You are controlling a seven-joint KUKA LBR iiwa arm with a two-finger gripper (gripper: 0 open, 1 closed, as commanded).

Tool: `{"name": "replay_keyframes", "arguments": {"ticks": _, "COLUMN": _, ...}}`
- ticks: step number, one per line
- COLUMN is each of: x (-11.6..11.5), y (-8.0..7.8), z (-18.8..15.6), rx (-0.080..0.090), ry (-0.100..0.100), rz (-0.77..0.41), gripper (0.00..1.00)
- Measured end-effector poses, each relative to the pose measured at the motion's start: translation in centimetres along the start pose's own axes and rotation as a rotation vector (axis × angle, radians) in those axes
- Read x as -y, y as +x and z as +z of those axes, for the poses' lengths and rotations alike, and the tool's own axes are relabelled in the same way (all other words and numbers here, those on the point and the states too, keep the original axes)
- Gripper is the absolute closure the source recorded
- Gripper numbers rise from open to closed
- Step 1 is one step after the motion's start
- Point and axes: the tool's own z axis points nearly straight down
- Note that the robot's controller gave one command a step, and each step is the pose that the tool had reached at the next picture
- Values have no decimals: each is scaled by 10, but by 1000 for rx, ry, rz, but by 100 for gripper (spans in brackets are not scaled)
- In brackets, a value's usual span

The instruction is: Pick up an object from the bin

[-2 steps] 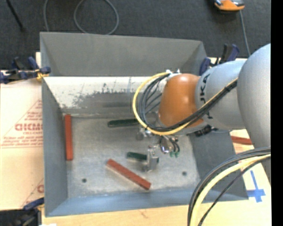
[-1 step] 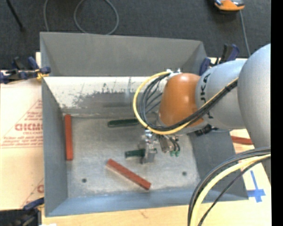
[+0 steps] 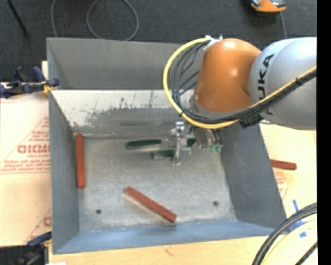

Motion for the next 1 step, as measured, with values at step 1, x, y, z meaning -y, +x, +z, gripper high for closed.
{"name": "replay_keyframes", "arguments": {"ticks": 1, "x": 24, "y": 13, "z": -107, "rx": -3, "ry": 1, "rz": -417, "gripper": 100}}
